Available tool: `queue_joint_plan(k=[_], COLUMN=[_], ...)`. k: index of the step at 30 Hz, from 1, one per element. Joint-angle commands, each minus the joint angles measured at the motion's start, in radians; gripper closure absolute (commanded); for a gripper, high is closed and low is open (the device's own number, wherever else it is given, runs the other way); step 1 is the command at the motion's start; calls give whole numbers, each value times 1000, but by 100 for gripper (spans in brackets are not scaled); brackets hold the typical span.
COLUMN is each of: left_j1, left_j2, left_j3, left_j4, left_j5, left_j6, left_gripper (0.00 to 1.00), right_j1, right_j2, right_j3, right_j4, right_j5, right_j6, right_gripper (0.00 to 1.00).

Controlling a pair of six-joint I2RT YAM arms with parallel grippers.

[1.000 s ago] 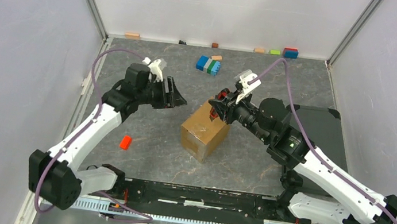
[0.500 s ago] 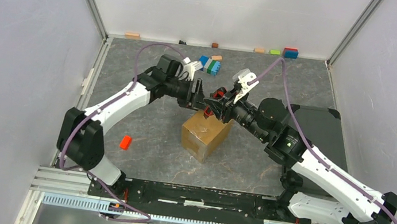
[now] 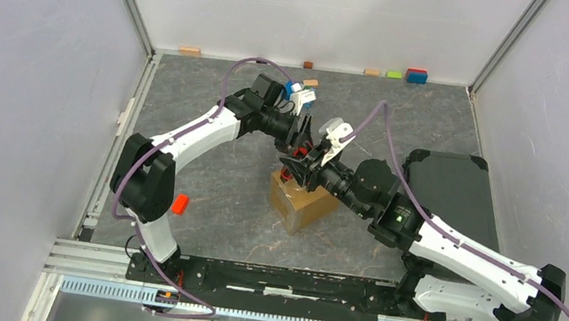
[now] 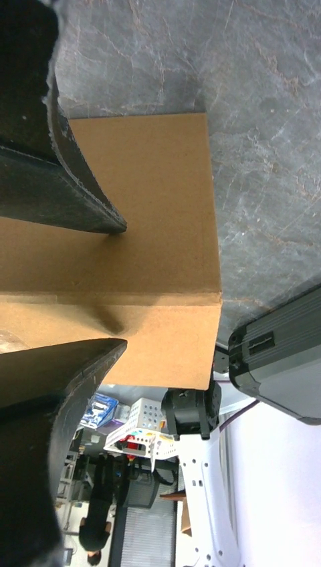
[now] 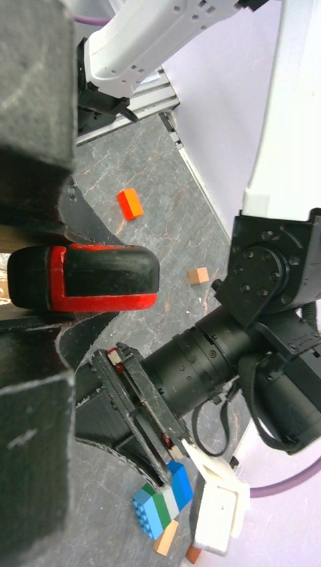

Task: Unpack the express box
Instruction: Cut the express box at the center of the board.

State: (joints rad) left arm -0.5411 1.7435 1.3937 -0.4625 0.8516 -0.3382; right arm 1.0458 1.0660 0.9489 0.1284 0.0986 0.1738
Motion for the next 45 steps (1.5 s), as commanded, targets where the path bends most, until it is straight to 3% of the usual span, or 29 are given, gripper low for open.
queue_joint_plan(k=[1,5,12,24,45], left_j1=[-7,3,41,41,41], left_j2=[5,-20,-86,-105,-51], left_j3=[28,28,-4,-57,-35], left_j4=[15,-25,-48,-119,-169], left_j5=[85,63,33,7,13], left_j6=[15,36,38,68,102], left_gripper=[34,30,27,35,39], right_j1=[51,89,99,99,100], right_j2=[-21,-16,-17,18,58], right_j3=[-65,-94,-94,-47,-38], right_j4=[158,211,251,241,251], right_j5=[135,202,190,159,155], right_j6=[-21,-62,-82,-82,-96], right_gripper=[100,100,100,100,100])
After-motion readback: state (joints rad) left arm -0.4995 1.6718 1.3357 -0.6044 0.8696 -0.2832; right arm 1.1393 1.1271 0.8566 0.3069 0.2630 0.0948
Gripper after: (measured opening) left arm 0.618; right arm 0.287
